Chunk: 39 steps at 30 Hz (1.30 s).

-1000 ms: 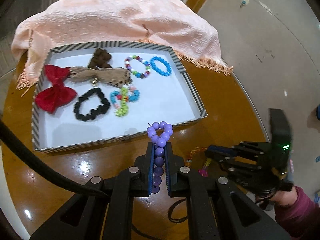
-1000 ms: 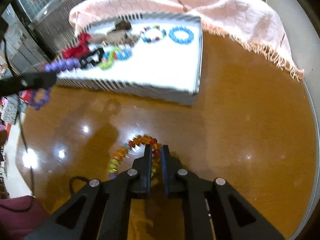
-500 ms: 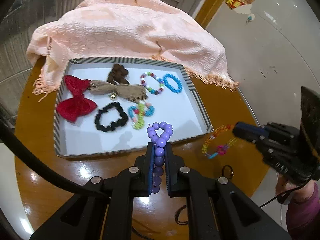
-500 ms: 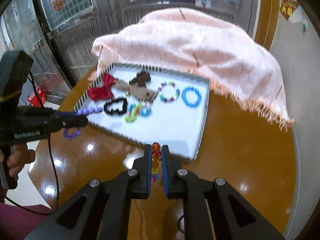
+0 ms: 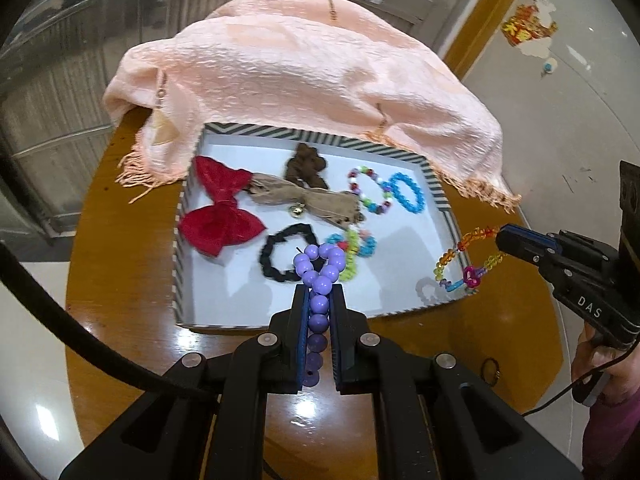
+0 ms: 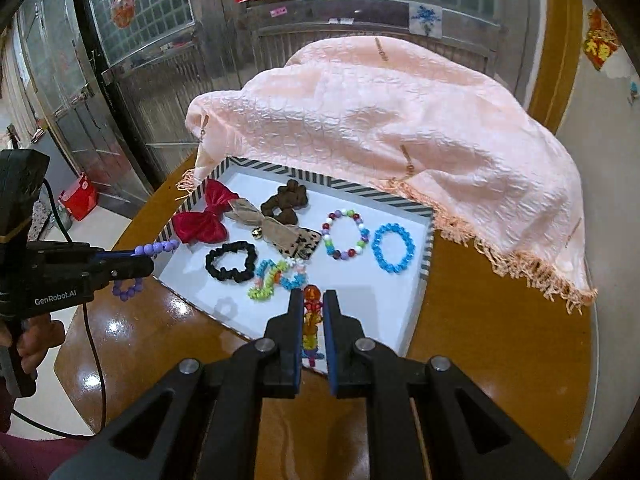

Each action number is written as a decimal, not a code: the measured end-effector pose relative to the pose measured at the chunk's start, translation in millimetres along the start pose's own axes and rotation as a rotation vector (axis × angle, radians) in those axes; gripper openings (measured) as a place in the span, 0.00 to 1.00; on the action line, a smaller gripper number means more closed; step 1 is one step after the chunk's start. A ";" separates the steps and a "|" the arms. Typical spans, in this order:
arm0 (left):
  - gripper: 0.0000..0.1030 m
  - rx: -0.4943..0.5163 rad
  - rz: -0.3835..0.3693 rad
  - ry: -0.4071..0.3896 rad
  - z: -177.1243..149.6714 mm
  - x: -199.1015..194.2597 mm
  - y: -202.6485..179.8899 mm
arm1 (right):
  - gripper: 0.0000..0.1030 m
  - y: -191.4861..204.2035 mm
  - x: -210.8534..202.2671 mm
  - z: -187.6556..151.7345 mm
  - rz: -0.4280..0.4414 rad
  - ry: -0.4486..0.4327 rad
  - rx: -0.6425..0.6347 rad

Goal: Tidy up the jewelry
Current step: 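Carry the purple and amber bracelets into the tray and open both tools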

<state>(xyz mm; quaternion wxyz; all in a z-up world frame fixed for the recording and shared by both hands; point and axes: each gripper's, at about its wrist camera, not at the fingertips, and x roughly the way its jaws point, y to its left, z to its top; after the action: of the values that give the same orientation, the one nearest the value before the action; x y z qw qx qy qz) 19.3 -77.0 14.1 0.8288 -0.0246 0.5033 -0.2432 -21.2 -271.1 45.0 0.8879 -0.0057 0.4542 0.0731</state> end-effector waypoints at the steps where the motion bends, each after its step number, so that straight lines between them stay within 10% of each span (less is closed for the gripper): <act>1: 0.00 -0.006 0.008 0.001 0.5 1.2 2.6 | 0.09 2.2 3.9 1.7 0.008 0.005 -0.005; 12: 0.00 -0.075 0.071 0.033 0.2 19.9 28.3 | 0.09 21.0 51.1 11.4 0.089 0.083 -0.062; 33: 0.00 -0.170 0.169 0.121 9.5 85.4 55.0 | 0.09 -71.1 150.9 18.1 0.009 0.197 0.097; 39: 0.15 -0.180 0.164 0.104 10.1 85.8 57.3 | 0.31 -73.5 130.4 13.3 0.000 0.169 0.124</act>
<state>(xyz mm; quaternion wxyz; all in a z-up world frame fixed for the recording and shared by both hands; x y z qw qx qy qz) 81.7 -65.4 -67.8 0.8130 -0.0450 0.5659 -0.1294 74.7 -326.5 -56.7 0.8451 0.0434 0.5310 0.0439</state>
